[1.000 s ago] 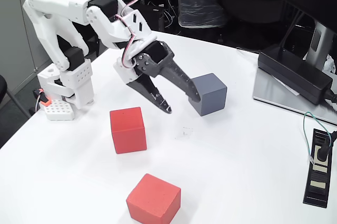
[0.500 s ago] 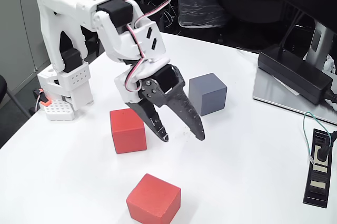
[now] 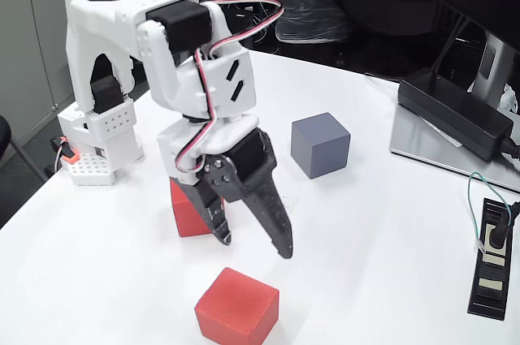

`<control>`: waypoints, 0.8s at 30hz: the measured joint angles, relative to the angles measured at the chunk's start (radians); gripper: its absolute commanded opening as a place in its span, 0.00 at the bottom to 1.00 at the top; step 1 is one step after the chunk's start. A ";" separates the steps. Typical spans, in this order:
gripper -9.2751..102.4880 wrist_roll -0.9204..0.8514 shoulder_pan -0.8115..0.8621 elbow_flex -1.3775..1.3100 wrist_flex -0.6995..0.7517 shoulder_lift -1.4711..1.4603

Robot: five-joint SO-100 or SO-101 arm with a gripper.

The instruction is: Stack the three blocks in an ordered color.

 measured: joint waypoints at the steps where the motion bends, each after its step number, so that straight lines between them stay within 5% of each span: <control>1: 0.32 -0.011 0.012 -0.018 0.009 -0.021; 24: 0.32 -0.086 0.080 -0.229 0.034 -0.328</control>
